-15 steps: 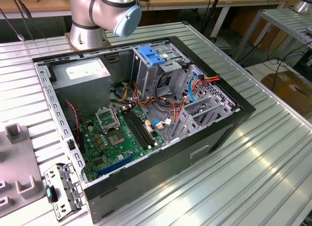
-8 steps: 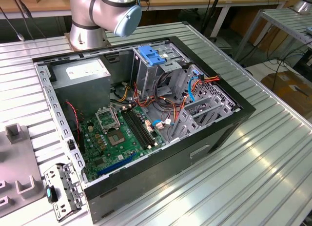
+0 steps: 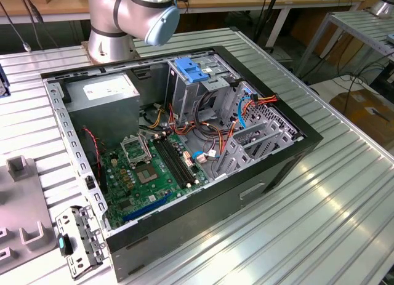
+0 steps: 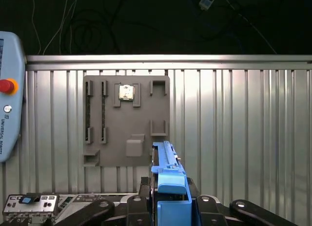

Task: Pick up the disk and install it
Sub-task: 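Pick up the disk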

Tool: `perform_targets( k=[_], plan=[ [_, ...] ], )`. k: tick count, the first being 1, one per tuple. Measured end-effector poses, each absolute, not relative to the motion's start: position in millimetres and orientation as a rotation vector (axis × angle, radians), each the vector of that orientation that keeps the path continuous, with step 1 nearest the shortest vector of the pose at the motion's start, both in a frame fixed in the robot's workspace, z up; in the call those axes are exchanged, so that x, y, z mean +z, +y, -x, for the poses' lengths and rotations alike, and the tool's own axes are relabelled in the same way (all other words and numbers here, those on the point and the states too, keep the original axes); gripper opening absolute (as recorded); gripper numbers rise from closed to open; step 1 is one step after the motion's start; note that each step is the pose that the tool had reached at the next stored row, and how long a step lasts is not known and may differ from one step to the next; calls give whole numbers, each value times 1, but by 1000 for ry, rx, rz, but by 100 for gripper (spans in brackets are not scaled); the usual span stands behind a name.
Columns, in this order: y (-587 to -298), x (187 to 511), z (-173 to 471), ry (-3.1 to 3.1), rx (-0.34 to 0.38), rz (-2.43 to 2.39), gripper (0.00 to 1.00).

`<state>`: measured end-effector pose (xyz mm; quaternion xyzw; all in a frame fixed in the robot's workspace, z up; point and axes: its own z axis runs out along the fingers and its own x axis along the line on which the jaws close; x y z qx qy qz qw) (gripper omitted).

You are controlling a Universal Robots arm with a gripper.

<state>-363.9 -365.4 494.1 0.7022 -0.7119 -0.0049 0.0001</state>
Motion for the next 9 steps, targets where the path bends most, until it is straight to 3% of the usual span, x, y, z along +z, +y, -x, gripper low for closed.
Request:
perform_targets(
  k=[9],
  plan=[
    [-366,493,352,-2236,-15,-2206,37]
  ],
)
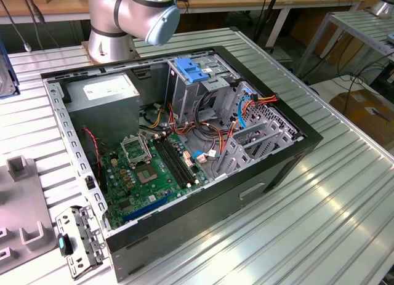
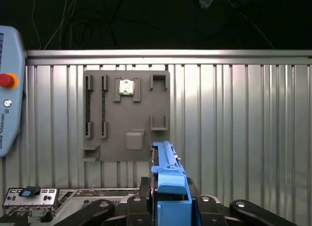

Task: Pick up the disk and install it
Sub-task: 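Pick up the disk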

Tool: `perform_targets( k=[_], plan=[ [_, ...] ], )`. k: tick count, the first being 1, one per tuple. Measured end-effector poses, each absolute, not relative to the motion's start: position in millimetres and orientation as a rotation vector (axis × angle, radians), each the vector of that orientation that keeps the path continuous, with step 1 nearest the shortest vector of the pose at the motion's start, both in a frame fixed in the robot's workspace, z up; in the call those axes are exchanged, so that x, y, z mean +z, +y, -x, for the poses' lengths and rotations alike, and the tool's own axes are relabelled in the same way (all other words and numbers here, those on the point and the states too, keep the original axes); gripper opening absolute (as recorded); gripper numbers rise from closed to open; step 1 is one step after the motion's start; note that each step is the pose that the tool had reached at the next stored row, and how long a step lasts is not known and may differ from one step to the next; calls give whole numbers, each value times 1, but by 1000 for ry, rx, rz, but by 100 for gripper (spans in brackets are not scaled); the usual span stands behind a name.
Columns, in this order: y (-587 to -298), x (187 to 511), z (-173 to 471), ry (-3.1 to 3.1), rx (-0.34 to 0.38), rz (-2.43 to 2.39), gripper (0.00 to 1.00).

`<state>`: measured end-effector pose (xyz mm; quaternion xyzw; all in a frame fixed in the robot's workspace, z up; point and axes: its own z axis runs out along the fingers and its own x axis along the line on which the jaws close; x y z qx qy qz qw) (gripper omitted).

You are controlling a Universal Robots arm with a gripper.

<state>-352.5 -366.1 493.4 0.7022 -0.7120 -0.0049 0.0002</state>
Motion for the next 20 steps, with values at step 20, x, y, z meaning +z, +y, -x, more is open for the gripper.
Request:
perform_targets(
  k=[20],
  plan=[
    [-380,491,314,-2236,-15,-2206,37]
  ],
)
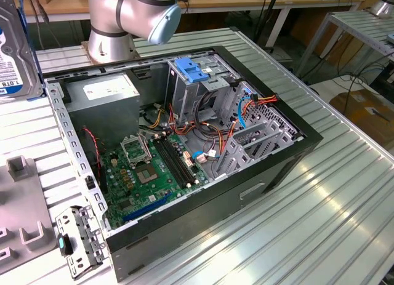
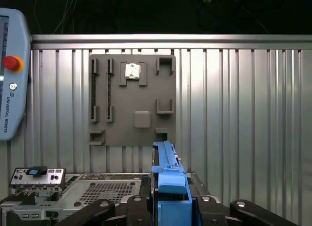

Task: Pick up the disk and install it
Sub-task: 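Pick up the disk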

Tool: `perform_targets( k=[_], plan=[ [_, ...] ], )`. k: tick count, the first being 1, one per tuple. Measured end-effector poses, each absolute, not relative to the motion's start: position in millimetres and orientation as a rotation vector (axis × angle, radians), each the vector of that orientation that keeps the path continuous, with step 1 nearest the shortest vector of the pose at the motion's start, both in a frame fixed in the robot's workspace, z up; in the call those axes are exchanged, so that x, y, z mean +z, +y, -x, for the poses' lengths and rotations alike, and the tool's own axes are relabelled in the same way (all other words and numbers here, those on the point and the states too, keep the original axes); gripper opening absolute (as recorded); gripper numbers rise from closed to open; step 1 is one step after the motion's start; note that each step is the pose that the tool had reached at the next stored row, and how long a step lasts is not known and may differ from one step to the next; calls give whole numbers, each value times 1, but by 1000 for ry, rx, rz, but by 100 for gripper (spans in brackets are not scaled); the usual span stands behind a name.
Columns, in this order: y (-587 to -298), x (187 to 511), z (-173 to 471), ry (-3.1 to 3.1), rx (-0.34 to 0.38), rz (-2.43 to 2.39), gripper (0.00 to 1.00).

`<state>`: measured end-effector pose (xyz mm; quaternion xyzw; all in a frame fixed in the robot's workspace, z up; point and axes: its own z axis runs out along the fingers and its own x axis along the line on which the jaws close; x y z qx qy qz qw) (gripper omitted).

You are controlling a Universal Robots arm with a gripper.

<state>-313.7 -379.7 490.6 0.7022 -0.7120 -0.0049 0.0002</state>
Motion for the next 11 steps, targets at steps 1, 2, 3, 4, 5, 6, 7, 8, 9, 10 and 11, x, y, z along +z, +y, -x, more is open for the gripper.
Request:
perform_targets(
  k=[1,2,3,4,5,6,7,8,9,10,11],
  plan=[
    [-380,491,308,-2237,-15,-2206,37],
    [-380,490,305,-2237,-15,-2206,37],
    [-380,490,301,-2237,-15,-2206,37],
    [-380,490,298,-2237,-15,-2206,37],
    [-380,490,295,-2237,-15,-2206,37],
    [-380,490,291,-2237,-15,-2206,37],
    [-380,490,288,-2236,-15,-2206,37],
    [-380,490,283,-2236,-15,-2206,37],
    [-380,490,280,-2237,-15,-2206,37],
    [-380,490,277,-2237,-15,-2206,37],
    [-380,490,274,-2237,-15,-2206,37]
  ],
)
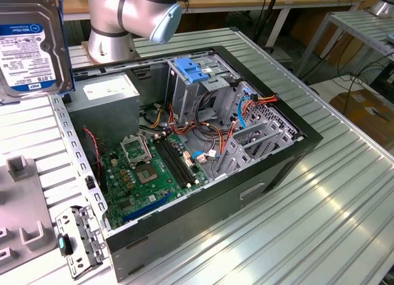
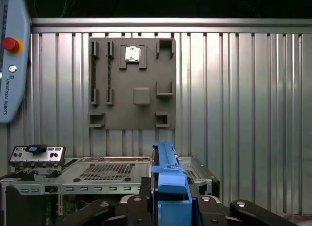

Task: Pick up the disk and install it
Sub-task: 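Pick up the disk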

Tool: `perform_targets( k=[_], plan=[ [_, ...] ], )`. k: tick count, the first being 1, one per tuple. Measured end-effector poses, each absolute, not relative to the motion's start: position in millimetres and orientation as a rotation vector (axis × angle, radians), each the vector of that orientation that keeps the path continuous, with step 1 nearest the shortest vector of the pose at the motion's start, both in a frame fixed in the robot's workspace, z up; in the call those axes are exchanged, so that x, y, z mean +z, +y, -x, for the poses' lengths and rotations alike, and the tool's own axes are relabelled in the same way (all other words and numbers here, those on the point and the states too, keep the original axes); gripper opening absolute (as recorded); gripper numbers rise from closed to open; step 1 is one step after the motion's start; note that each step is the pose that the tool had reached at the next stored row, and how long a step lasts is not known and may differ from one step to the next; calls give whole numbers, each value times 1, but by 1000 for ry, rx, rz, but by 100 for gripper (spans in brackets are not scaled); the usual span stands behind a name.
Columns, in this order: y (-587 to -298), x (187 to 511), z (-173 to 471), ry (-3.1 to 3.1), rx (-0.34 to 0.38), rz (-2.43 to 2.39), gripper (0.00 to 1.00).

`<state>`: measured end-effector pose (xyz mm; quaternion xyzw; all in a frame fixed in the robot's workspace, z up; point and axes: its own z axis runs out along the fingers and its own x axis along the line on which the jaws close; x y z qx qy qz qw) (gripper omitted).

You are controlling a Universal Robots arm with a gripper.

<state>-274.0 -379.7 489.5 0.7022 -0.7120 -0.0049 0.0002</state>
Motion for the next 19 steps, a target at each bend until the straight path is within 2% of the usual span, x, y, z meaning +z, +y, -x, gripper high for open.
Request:
perform_targets(
  k=[19],
  plan=[
    [-380,487,208,-2236,-15,-2206,37]
  ],
)
